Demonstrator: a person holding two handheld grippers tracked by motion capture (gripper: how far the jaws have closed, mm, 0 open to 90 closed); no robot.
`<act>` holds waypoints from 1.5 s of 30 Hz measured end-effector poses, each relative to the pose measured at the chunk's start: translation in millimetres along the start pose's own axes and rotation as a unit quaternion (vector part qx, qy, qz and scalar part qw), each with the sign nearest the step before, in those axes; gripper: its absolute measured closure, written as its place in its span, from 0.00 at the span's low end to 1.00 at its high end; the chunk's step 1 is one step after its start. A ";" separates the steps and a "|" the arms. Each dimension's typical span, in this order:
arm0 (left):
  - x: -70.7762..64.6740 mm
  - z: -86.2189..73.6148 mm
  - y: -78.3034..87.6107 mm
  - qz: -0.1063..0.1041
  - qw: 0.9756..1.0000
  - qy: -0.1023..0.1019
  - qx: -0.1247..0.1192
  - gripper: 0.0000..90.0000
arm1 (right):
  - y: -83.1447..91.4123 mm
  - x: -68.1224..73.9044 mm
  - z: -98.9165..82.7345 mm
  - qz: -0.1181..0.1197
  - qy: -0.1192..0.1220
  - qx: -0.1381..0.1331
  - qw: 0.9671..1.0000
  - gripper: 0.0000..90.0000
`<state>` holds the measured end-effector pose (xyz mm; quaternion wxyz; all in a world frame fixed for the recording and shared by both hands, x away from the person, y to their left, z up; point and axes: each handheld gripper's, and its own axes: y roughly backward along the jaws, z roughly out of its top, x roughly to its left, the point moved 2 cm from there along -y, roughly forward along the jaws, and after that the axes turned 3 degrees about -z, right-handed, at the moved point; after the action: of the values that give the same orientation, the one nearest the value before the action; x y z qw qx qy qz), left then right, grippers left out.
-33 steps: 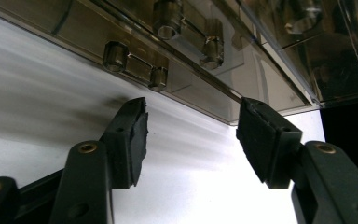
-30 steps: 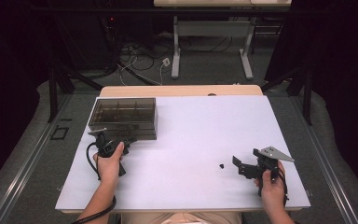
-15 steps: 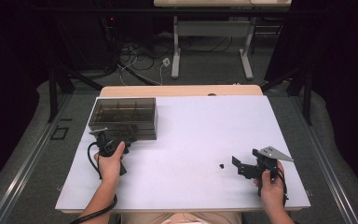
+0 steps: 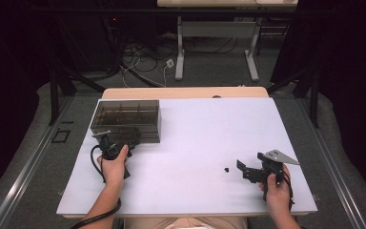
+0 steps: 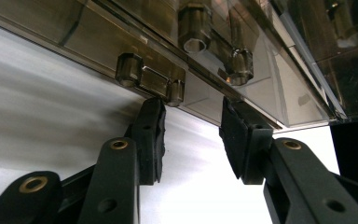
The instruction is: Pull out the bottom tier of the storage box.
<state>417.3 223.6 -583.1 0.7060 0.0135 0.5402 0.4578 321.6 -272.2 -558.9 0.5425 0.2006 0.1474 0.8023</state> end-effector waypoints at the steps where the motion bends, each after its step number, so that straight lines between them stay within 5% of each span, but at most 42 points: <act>1: 0.1 0.1 -0.2 0.000 1.000 0.001 -0.001 0.67 | -0.8 -0.6 -0.3 -0.001 0.002 -0.005 1.000 0.05; 8: 1.9 -0.8 -2.0 -0.001 1.000 -0.002 -0.015 0.71 | -1.0 0.1 -0.6 0.001 -0.005 -0.004 1.000 0.06; 45: 7.2 0.1 -1.2 0.011 1.000 0.004 -0.005 0.91 | -1.3 -1.1 -0.5 -0.001 0.000 -0.008 1.000 0.07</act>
<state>418.2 227.7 -589.1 0.6989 0.0139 0.5403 0.4685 322.8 -272.8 -560.0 0.5448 0.1963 0.1413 0.8029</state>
